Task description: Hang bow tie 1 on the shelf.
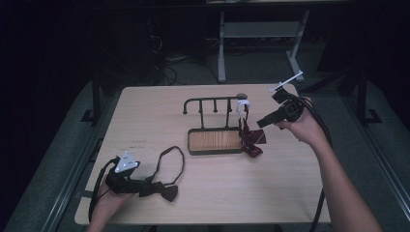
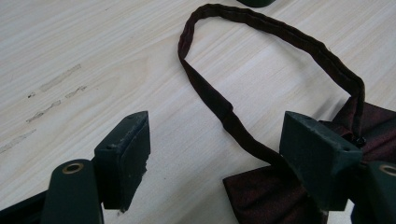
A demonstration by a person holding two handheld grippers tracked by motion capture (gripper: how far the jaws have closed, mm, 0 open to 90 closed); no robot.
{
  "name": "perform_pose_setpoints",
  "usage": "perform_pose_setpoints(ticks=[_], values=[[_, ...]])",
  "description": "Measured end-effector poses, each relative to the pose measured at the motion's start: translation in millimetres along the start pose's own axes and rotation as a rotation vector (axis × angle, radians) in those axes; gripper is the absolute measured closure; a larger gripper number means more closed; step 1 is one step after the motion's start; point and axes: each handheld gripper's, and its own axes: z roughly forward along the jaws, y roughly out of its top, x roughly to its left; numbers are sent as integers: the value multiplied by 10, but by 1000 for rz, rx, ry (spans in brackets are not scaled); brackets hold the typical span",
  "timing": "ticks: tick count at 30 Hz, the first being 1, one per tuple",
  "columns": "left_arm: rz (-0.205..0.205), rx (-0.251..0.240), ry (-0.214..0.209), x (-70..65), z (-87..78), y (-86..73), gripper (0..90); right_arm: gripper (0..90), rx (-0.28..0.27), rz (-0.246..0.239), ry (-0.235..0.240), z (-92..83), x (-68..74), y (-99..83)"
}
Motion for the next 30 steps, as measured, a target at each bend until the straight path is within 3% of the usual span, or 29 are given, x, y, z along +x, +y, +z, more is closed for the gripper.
perform_pose_setpoints(ticks=[16, 30], values=[[-4, 2, -3, -3, 18, 0, 251, 456, 7, 8, 26, 141, -12, -331], [-9, 3, -7, -15, 23, 7, 251, 447, 2, 27, 30, 187, -56, -507]])
